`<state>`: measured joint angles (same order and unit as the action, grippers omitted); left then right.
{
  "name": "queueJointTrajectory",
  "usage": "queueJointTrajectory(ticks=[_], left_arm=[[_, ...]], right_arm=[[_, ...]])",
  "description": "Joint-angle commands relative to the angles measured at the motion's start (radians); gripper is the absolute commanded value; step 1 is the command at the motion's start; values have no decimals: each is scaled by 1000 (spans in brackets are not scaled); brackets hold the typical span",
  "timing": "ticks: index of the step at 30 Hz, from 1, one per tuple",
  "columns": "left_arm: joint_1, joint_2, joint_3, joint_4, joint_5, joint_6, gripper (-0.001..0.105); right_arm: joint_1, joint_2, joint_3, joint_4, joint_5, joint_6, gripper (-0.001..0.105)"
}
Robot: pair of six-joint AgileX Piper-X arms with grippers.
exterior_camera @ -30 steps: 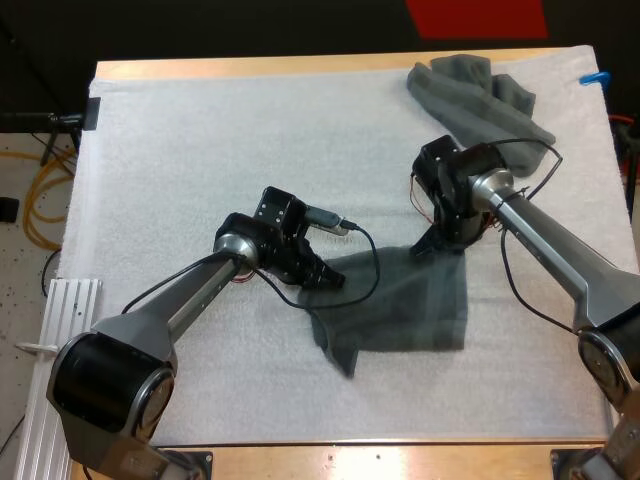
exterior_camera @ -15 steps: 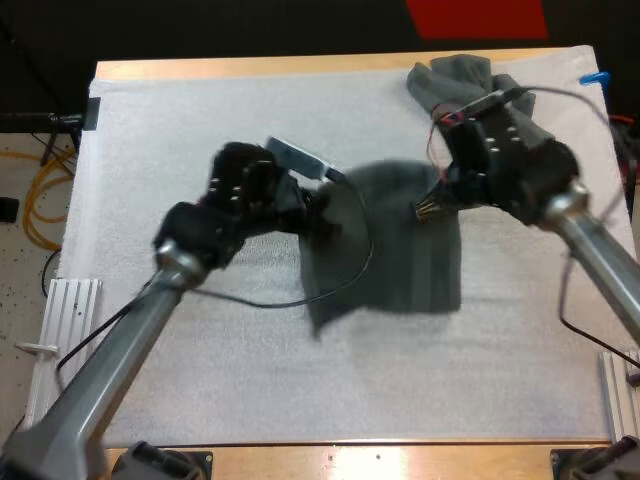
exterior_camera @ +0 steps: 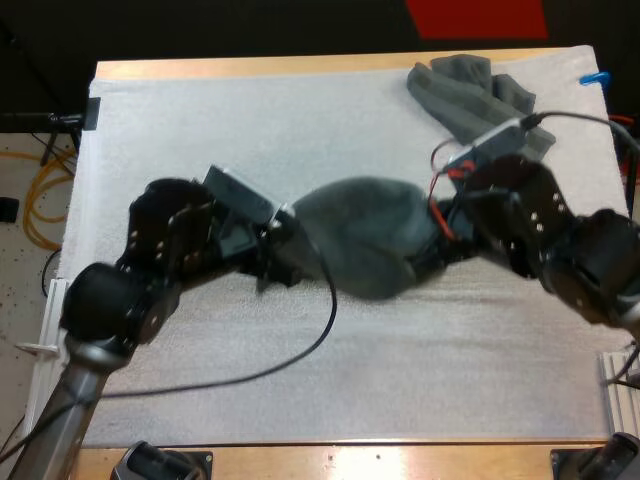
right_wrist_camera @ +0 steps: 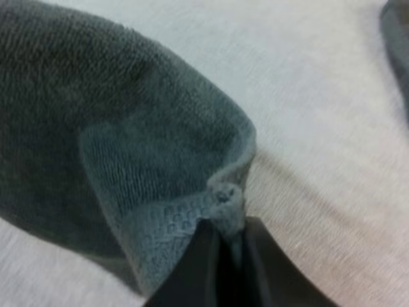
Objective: Pick towel from pile fold and stack
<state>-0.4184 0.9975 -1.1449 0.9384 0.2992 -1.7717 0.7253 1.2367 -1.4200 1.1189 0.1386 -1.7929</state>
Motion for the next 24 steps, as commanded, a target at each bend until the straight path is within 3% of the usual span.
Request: queueJointTrajectory(ticks=[1,7,13,19,24], left_arm=[[-7,-23,-2,33,-5,0,0],[-101,-124,-2,178,-5,-21,0],[-172,-135,21,219,-128,-42,0],[-172,-75,217,32,-143,17,0],[-164,28,376,-243,-274,30,0]], right_arm=[[16,-16,-5,41,17,18,0],[134,-79,-5,208,43,114,0],[165,-95,31,242,43,192,0],[148,-72,286,-76,54,188,0],[47,18,464,-406,66,146,0]])
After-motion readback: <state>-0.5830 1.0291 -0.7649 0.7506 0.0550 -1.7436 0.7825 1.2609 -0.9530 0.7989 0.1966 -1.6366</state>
